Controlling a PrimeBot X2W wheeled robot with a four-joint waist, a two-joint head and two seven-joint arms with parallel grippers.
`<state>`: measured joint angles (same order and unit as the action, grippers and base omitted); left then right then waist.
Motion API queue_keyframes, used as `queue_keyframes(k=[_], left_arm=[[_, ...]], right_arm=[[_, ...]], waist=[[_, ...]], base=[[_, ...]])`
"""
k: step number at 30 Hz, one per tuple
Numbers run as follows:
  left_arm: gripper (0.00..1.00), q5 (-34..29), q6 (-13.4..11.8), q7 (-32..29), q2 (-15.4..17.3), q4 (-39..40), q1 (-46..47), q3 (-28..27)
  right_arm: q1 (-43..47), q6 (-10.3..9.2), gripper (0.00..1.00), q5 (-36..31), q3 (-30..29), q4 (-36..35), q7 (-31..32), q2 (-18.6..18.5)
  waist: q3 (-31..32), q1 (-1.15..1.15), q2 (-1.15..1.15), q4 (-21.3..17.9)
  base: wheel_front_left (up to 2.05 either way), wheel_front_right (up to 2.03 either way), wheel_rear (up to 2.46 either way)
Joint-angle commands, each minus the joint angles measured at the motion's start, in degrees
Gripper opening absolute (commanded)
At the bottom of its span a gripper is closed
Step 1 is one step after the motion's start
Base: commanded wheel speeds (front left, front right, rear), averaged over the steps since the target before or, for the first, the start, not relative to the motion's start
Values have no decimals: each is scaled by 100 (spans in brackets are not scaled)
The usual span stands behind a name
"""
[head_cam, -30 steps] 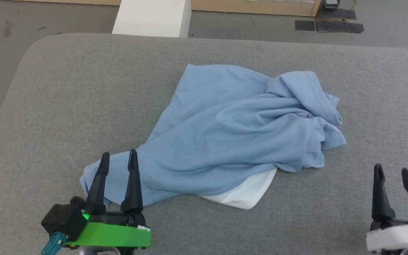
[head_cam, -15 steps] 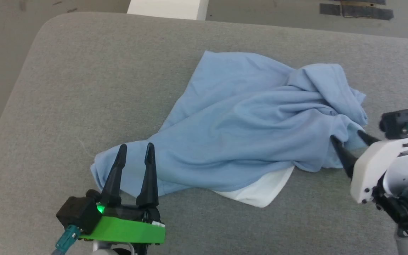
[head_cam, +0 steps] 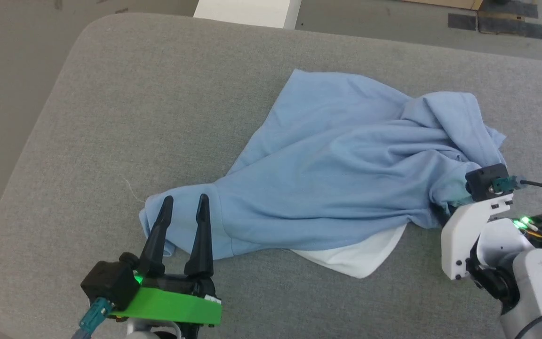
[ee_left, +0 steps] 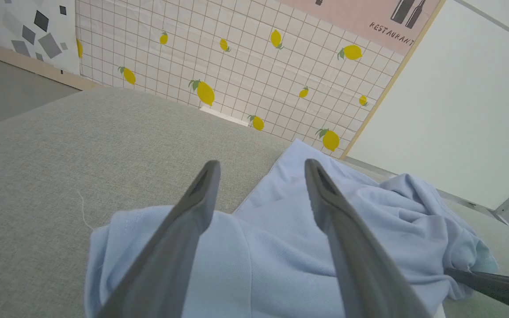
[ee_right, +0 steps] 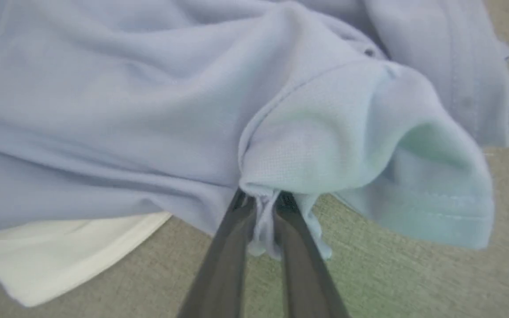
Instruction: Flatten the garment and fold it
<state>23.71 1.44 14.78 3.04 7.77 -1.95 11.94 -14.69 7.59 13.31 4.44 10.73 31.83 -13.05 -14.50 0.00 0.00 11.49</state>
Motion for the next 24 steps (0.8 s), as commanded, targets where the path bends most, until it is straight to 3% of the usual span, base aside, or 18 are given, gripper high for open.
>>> queue_keyframes(k=[1,5,9,16,22,23,24], left_arm=[[100,26,-11,21,-16,-30,51,-15],[100,39,27,21,-16,-102,7,-33],[100,99,38,21,-16,-159,-53,-32],[100,173,46,21,-16,-218,-168,-27],[100,165,79,21,-16,-256,-136,-34],[100,153,87,21,-16,-267,-127,-32],[100,137,99,21,-16,-286,-112,-23]], right_arm=[[-128,-10,0,60,9,5,-106,-8],[-306,-10,0,385,-64,-310,-160,-61],[-112,-10,0,912,-31,-1059,398,-149],[1414,-10,0,1787,-242,-2798,1898,-109],[2734,-10,3,1825,-113,-3057,2361,210],[2791,-10,27,1734,-62,-3001,2295,219],[2812,-10,100,1579,43,-2932,2176,170]], waist=[[66,0,0,-59],[218,0,0,-185],[400,0,0,-340],[535,0,0,-496],[448,0,0,-501],[431,0,0,-499],[411,0,0,-494]], base=[[0,0,0],[0,0,0],[0,0,0],[0,0,0],[0,0,0],[0,0,0],[0,0,0]])
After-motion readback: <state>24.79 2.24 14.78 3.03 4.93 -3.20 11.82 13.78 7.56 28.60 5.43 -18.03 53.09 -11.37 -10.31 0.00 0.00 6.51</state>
